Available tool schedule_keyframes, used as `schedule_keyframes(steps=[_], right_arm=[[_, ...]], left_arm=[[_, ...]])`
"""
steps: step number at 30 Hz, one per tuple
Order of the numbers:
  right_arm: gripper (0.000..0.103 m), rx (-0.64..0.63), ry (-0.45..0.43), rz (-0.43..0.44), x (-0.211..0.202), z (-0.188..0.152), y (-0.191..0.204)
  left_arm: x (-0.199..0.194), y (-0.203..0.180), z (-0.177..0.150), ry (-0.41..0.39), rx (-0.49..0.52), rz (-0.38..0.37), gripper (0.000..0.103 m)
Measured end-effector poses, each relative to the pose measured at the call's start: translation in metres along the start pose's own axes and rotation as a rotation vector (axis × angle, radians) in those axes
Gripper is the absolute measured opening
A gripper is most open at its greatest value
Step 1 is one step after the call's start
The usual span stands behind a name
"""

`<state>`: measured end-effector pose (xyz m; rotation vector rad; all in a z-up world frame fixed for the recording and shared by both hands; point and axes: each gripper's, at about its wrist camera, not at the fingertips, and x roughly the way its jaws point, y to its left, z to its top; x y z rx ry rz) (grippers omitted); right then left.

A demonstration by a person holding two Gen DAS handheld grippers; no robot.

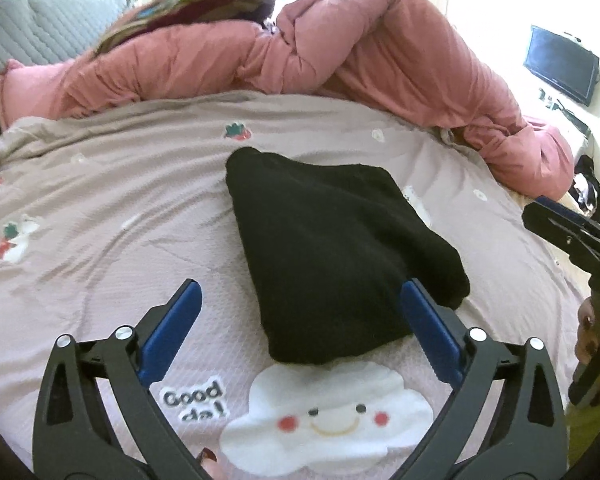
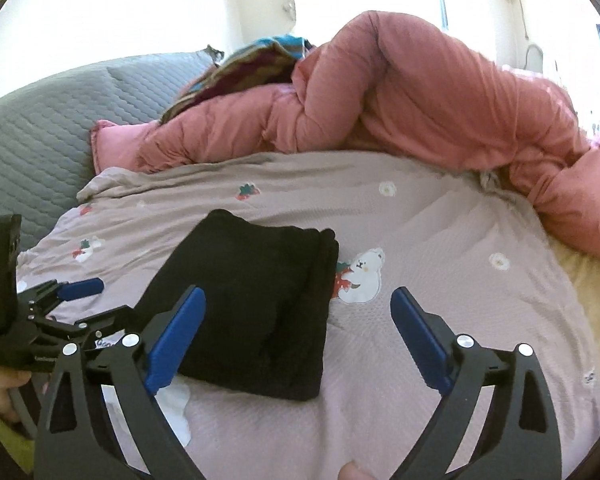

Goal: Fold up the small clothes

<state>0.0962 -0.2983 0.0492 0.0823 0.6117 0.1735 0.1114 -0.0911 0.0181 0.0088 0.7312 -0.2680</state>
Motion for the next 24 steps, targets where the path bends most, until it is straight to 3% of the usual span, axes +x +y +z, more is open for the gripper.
schedule_keyframes(steps=[7,17,24], right_arm=[[0.098,-0.029,-0.006,0.009,-0.023,-0.018,0.017],[0.098,-0.002,0.088,-0.033,-0.019,-0.067,0.037],[0.098,0.024,0.13,-0.054,-0.018,-0.086,0.042]], left_arm=[[-0.027,-0.002,-0.023,-0.017,0.0,0.038,0.093],[-0.045,0.014,-0.063,0.043,-0.058,0.07,0.093],[-0.051,0.017,-0.071,0.048,-0.069,0.07,0.093]])
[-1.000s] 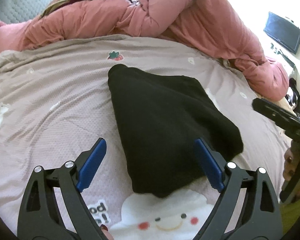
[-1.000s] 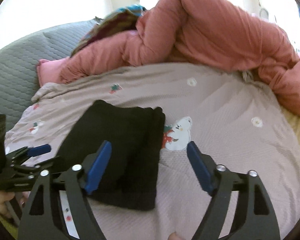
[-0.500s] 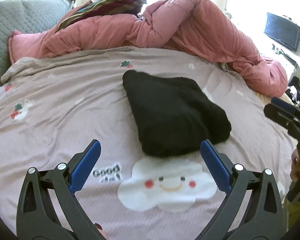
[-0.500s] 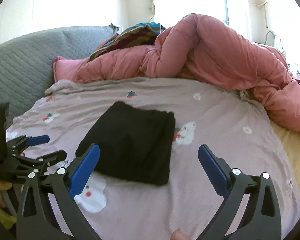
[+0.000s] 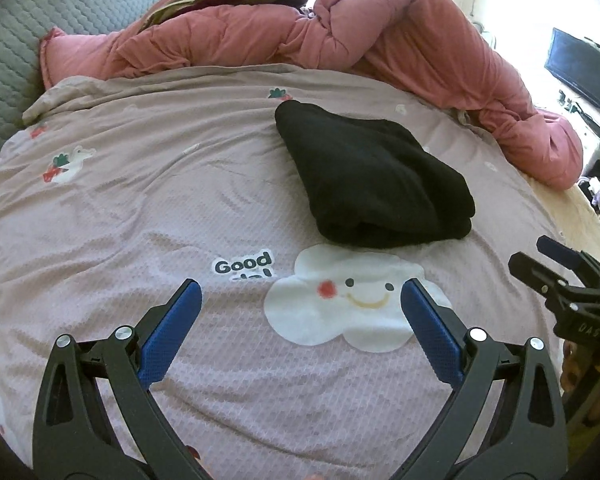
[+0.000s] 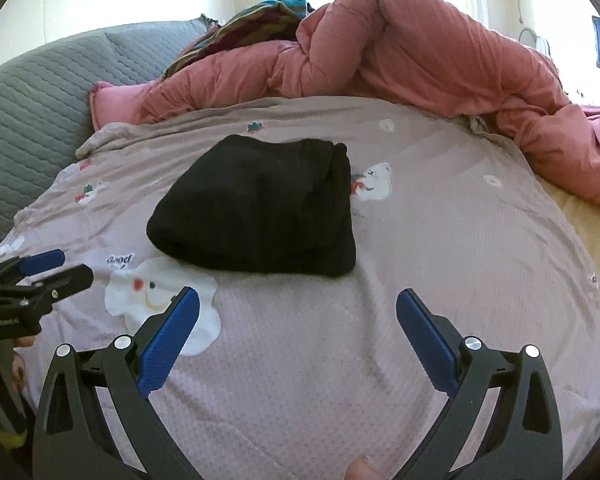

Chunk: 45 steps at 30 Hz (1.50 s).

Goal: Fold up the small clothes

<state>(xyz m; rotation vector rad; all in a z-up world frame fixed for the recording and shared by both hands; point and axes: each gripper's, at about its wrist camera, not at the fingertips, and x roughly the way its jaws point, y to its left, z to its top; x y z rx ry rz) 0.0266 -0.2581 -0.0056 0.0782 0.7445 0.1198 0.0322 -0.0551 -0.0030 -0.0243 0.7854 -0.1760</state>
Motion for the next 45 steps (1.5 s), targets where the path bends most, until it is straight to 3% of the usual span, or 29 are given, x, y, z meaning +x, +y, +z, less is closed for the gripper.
schedule_keyframes(steps=[45], right_arm=[[0.098,-0.008,0.012,-0.01,-0.0062,-0.0053,0.0006]], left_arm=[[-0.0039,-0.0022,-0.006,0.007,0.004,0.037,0.093]])
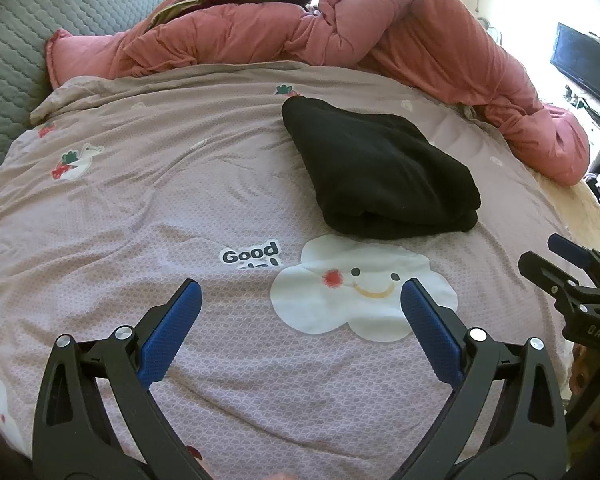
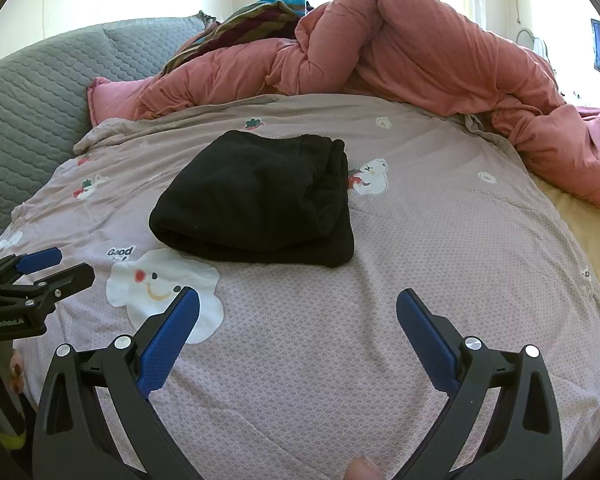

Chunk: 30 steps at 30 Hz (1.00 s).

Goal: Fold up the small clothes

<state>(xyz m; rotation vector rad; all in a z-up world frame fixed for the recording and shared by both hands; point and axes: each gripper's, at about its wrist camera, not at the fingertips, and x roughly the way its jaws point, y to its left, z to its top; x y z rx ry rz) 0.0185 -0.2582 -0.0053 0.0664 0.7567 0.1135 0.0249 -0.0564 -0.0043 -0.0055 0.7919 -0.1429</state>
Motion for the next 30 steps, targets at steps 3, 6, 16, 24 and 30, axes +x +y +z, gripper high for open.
schedule_keyframes(steps=[3,6,16,24,30], right_arm=[[0.098,-0.001,0.006,-0.002,0.0001,-0.0005,0.0001],[0.098,-0.002,0.011,-0.003,0.0006,-0.0006,-0.0004],[0.098,-0.005,0.01,-0.005,0.0001,0.0,0.0011],[0.098,-0.003,0.015,-0.006,-0.0006,-0.0002,0.0013],[0.098,0.002,0.016,-0.013,-0.0006,-0.0013,-0.0004]], left_arm=[[0.0002,0.001,-0.0005,0.003,-0.003,0.001,0.093],[0.0006,0.0014,-0.0001,0.006,-0.002,0.004,0.093],[-0.0004,0.0009,0.0005,0.006,-0.002,0.005,0.093],[-0.0019,0.0025,0.0007,0.006,0.0,0.007,0.093],[-0.0026,0.0025,0.0006,0.008,-0.001,0.005,0.093]])
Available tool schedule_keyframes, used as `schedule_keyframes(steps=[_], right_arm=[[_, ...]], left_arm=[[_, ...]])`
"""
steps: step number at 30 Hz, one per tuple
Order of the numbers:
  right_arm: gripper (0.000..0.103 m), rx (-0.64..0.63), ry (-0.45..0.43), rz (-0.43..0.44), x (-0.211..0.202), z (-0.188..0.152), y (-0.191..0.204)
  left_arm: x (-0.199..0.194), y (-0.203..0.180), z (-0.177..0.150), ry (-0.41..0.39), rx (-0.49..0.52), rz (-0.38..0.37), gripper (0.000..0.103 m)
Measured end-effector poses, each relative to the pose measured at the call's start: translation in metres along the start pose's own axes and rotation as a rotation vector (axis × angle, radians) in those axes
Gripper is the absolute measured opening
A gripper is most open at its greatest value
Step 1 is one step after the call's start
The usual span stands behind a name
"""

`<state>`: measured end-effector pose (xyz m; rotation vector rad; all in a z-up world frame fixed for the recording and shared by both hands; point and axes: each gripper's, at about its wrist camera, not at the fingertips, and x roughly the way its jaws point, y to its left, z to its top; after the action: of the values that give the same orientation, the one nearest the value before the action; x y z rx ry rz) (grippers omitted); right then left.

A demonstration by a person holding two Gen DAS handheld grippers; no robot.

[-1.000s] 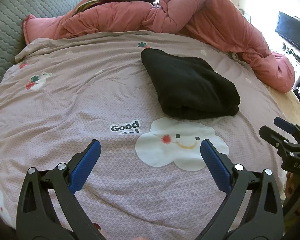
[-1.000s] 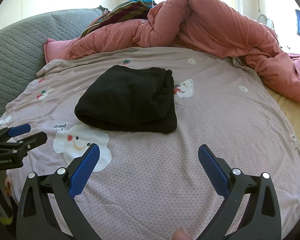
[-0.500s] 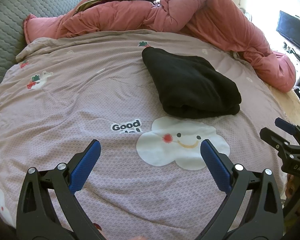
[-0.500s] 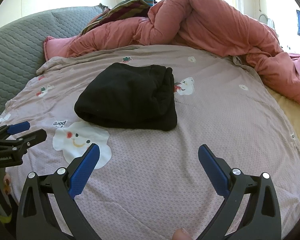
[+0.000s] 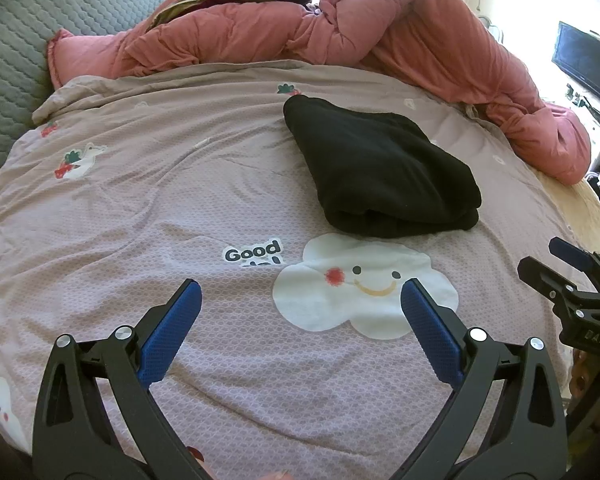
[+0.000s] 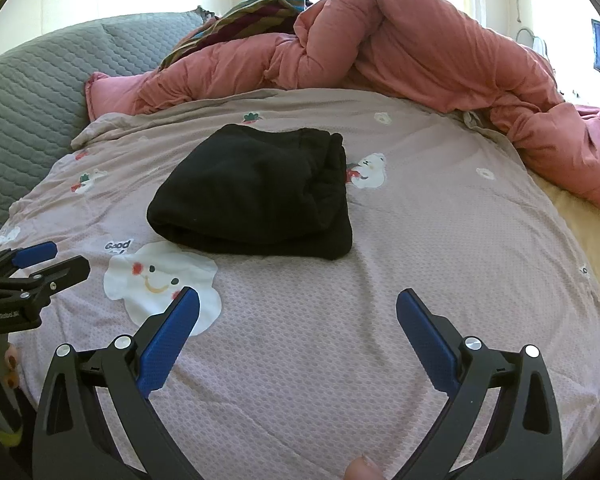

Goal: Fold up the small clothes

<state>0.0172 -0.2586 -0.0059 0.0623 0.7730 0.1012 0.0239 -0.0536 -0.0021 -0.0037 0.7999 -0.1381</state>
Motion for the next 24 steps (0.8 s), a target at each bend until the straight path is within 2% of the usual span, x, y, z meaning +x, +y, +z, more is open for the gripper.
schedule_keyframes(steps=[15,19,24], right_arm=[[0.098,0.018,-0.008,-0.037,-0.004,0.001,-0.007],[0.098,0.065,-0.023,-0.108,-0.011,-0.001,-0.022],[0.098,0.228,-0.029,-0.286,-0.032,-0.017,-0.074]], left_arm=[[-0.003,-0.002,0.003,0.007,-0.006,-0.025,0.093],[-0.002,-0.001,0.002,0.018,-0.005,-0.027,0.093],[0.007,0.007,-0.002,0.077,-0.027,0.038,0.093]])
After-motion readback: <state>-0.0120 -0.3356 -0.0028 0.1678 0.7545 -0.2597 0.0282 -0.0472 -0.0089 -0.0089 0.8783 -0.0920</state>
